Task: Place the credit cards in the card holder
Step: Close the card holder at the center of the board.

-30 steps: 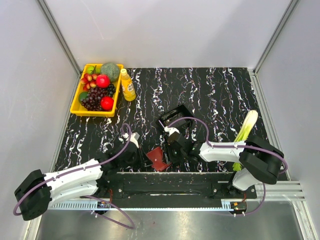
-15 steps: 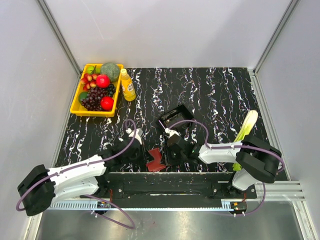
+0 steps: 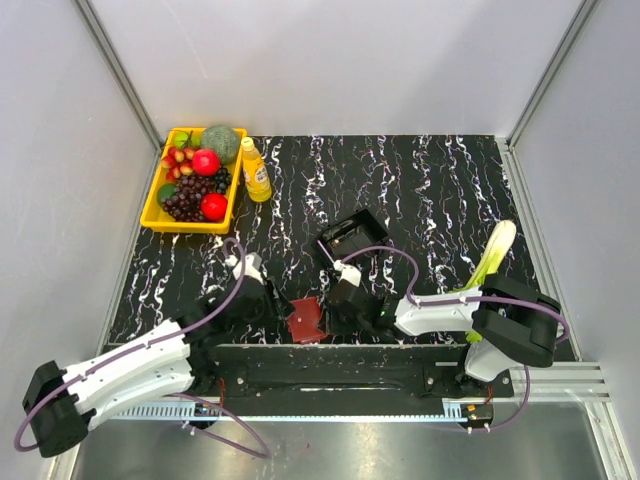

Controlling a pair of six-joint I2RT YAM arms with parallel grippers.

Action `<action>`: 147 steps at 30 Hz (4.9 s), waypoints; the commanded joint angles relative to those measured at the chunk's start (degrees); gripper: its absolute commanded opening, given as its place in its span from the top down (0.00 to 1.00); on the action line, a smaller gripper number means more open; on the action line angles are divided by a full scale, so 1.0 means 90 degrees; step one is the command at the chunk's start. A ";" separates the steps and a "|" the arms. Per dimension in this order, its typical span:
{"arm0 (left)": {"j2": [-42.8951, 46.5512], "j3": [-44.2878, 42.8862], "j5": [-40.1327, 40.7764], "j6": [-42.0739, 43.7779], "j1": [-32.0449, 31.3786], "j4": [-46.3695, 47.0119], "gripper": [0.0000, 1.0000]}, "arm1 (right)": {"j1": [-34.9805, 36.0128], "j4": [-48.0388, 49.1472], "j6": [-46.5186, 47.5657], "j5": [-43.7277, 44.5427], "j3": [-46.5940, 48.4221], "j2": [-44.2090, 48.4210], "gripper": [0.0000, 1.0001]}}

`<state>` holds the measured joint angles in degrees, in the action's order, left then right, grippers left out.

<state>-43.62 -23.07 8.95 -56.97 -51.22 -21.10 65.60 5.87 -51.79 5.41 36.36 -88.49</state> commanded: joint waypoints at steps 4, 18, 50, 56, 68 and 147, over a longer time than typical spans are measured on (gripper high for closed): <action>0.0744 0.0364 0.0189 -0.0993 -0.0041 -0.1124 0.49 | 0.0181 -0.0496 -0.0486 0.1088 0.0150 -0.0159 0.68; 0.0139 0.0581 0.0402 -0.0848 -0.0285 0.0675 0.47 | 0.0240 -0.0437 -0.0437 0.1059 0.0286 -0.0178 0.67; -0.0788 -0.0230 0.0519 -0.0379 -0.0285 -0.0155 0.85 | 0.0260 -0.0301 -0.0154 0.0893 0.0335 -0.0236 0.66; -0.0740 -0.0210 0.0471 -0.0320 -0.0285 -0.0126 0.99 | 0.0269 -0.0271 -0.0144 0.0883 0.0325 -0.0236 0.66; -0.1237 -0.0444 0.0265 0.0021 -0.0285 0.0743 1.00 | 0.0269 -0.0242 -0.0085 0.0795 0.0394 -0.0344 0.67; 0.0959 0.1186 0.0070 -0.0458 0.0447 0.0030 0.81 | -0.0190 -0.0134 0.0325 -0.0542 0.2288 -0.1330 0.68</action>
<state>-34.70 -10.02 11.27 -62.96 -47.40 -23.38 64.38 4.62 -49.30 -0.56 55.18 -100.09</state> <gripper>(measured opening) 0.170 0.319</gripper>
